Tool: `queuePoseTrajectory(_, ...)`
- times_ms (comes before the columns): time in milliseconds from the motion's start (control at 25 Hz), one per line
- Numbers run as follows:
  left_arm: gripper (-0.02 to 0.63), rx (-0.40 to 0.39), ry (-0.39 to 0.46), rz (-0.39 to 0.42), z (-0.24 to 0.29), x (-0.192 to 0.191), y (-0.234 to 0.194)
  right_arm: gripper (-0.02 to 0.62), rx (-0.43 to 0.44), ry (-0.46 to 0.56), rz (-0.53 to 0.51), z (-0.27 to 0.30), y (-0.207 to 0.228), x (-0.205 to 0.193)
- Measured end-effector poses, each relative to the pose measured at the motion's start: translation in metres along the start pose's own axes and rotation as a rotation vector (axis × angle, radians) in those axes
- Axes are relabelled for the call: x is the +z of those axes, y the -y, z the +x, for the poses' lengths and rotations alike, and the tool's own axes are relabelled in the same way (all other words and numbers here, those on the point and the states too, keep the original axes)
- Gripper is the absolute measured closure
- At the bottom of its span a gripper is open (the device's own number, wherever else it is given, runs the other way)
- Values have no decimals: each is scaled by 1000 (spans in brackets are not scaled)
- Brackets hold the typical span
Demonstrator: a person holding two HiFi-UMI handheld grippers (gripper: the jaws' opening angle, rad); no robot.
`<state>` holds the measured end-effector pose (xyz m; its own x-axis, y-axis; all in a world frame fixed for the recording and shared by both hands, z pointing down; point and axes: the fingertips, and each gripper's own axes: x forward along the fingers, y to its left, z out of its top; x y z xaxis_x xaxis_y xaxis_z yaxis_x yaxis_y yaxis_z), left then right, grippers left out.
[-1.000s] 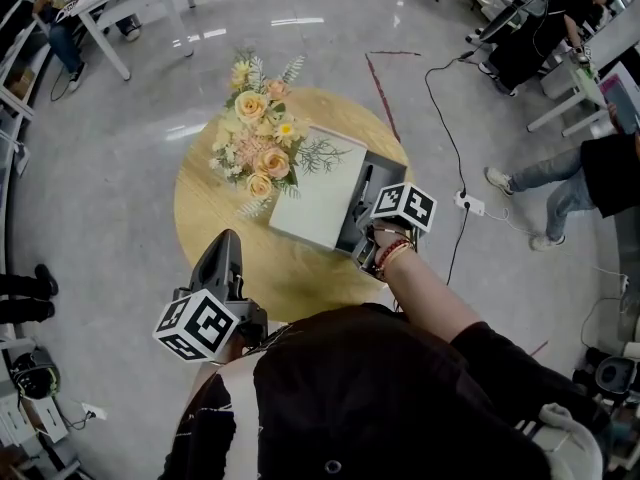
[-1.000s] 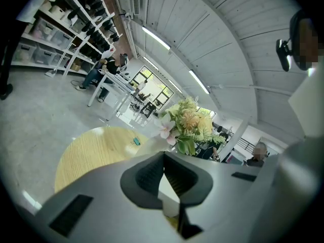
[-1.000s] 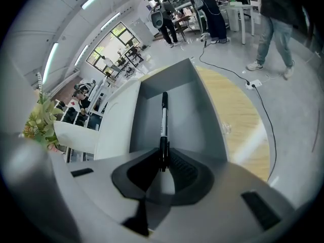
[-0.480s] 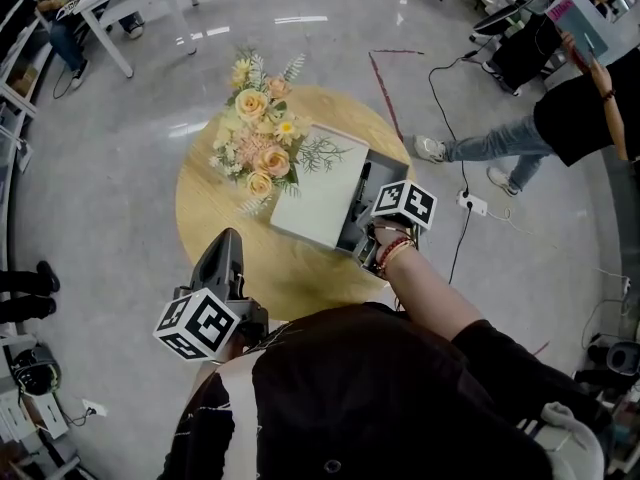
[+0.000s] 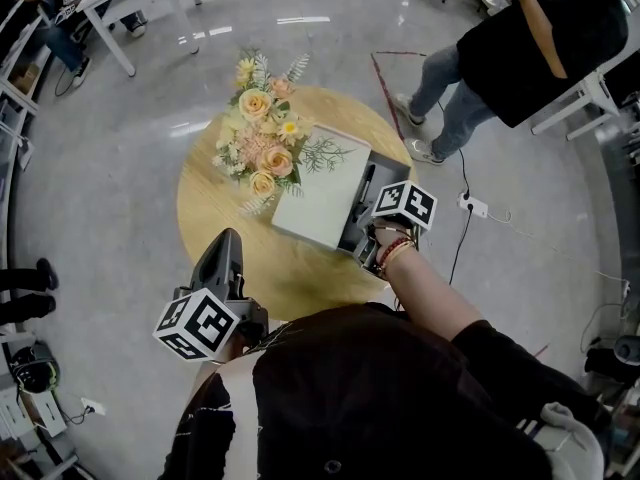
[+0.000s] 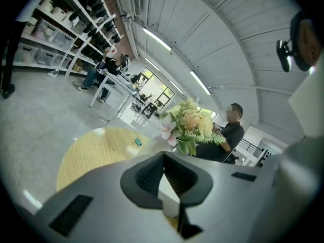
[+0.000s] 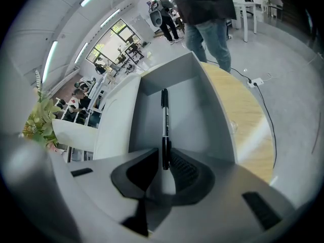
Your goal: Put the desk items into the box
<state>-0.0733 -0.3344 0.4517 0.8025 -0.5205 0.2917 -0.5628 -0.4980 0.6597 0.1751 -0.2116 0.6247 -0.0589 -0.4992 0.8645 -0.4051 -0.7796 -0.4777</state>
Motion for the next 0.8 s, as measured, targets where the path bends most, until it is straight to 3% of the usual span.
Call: queuePoseTrajectory(800, 595, -17, 19, 4, -10, 5, -1, 518, 46, 45, 32, -12, -6, 2)
